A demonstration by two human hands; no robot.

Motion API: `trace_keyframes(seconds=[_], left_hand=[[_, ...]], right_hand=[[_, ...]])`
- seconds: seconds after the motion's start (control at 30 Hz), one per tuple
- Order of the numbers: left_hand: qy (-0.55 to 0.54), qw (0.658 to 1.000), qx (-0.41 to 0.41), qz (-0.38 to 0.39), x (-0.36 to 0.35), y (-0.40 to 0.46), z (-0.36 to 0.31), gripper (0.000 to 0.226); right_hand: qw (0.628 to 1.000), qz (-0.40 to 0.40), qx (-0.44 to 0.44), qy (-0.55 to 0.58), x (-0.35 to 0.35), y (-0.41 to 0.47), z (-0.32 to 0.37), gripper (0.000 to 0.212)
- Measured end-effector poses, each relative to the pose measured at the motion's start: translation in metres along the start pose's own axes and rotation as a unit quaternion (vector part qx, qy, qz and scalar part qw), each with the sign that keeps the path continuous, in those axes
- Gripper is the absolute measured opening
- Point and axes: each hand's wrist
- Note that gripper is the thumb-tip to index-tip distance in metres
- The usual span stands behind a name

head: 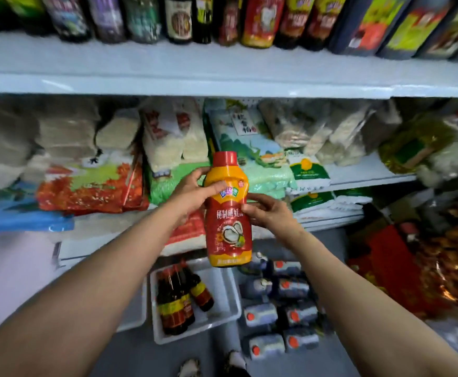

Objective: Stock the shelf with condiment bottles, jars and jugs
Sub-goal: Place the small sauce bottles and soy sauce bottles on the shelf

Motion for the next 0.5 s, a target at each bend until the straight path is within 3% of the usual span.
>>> trace_keyframes(seconds=[0.07, 0.13, 0.27, 0.5], left_hand=[[-0.006, 0.999, -0.044, -0.010, 0.002, -0.006, -0.042, 0.066], [-0.019, 0.997, -0.076, -0.005, -0.002, -0.010, -0.076, 0.056], [-0.005, 0.993, -0.116, 0.009, -0.009, -0.017, -0.121, 0.079], [0.086, 0.976, -0.197, -0.027, -0.033, -0.017, -0.189, 0.068]], right_hand=[[0.999, 0.029, 0.015, -0.032, 0.007, -0.013, 0.027, 0.054], [0.999, 0.034, 0.031, -0.025, 0.010, -0.020, 0.048, 0.047], [0.997, 0.005, 0.078, -0.013, 0.018, -0.024, 0.086, 0.043], [0.987, -0.009, 0.158, -0.007, 0.055, -0.012, 0.132, 0.043]])
Point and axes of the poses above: each hand's wrist, its own y-axis towards the middle knuckle, its own x-axis out of the back of the hand, z = x × y, and after that the axes turned 12 degrees about -y, right-handed
